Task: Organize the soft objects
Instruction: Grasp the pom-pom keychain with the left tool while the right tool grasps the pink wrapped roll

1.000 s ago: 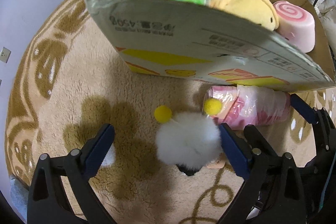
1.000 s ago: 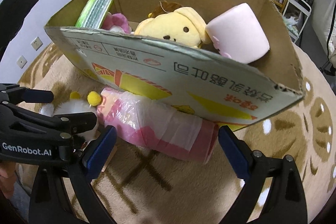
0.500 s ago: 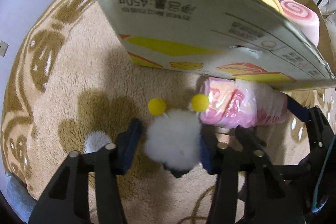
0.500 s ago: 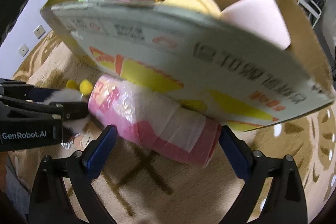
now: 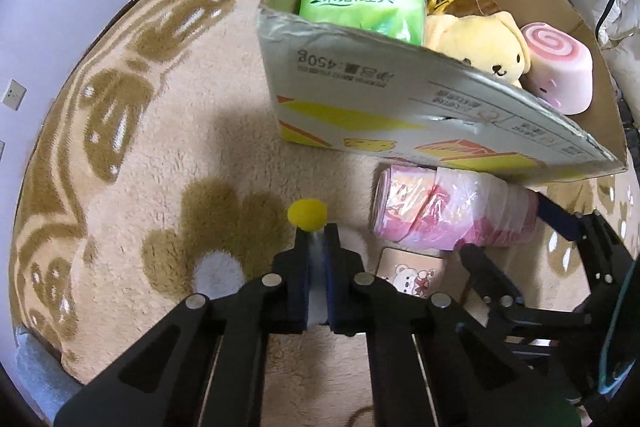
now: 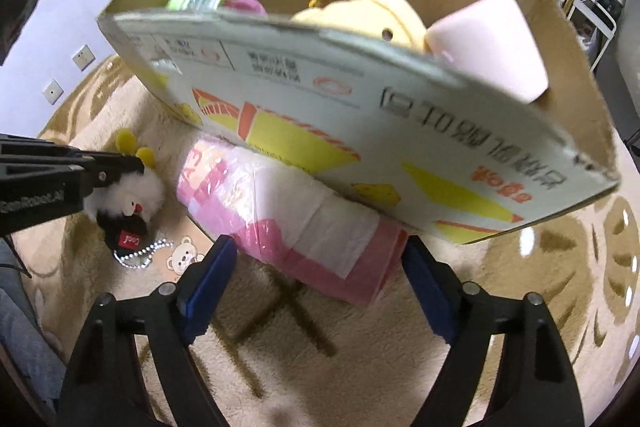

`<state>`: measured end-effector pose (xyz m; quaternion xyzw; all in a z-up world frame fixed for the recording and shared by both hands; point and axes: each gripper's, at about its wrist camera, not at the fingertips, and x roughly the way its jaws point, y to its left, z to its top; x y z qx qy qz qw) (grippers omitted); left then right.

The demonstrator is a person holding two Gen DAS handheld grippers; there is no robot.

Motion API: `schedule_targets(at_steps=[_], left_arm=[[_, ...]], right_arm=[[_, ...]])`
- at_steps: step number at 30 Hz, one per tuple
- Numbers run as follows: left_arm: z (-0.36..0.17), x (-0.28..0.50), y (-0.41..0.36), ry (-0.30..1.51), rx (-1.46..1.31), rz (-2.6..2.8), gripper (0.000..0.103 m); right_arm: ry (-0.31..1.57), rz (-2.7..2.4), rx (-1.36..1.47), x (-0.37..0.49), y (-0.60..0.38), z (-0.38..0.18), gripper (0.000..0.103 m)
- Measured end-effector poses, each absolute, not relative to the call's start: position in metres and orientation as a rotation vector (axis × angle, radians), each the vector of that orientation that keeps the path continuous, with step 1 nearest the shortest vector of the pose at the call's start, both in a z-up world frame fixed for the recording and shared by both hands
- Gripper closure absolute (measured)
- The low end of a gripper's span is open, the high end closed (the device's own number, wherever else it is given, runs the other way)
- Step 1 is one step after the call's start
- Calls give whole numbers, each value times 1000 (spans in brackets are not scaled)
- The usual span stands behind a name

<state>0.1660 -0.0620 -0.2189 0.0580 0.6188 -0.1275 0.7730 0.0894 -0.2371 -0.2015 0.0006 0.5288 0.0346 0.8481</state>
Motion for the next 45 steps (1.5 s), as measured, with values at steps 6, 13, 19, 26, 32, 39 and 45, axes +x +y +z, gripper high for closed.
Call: schedule_targets(at_steps=[6,13,19,26,32,39,45], left_arm=[[-212,164,-66,1328,132,-228,97],[-211,164,-54,1321,133,-191,97],[-197,160,-52,1316,126,-184,98],[-194,147,-48,1319,121,-172,98],[-183,145,-40,1316,122,-163,98],[-180,146,-42,1319,120,-154,98],[-176,144,-40,1319,114,-149,98]], right_arm=[[1060,86,0,88,-239,-189,17],[1035,116,17,87,-249,-178,21],[1024,138,-3,90,-241,-178,21],[1071,171,-28,104,-221,-195,21],[1107,192,-62,111,-212,-206,19],[1150,188,-151,113,-197,-215,21],[1138,164,-143,119,-192,-223,20]])
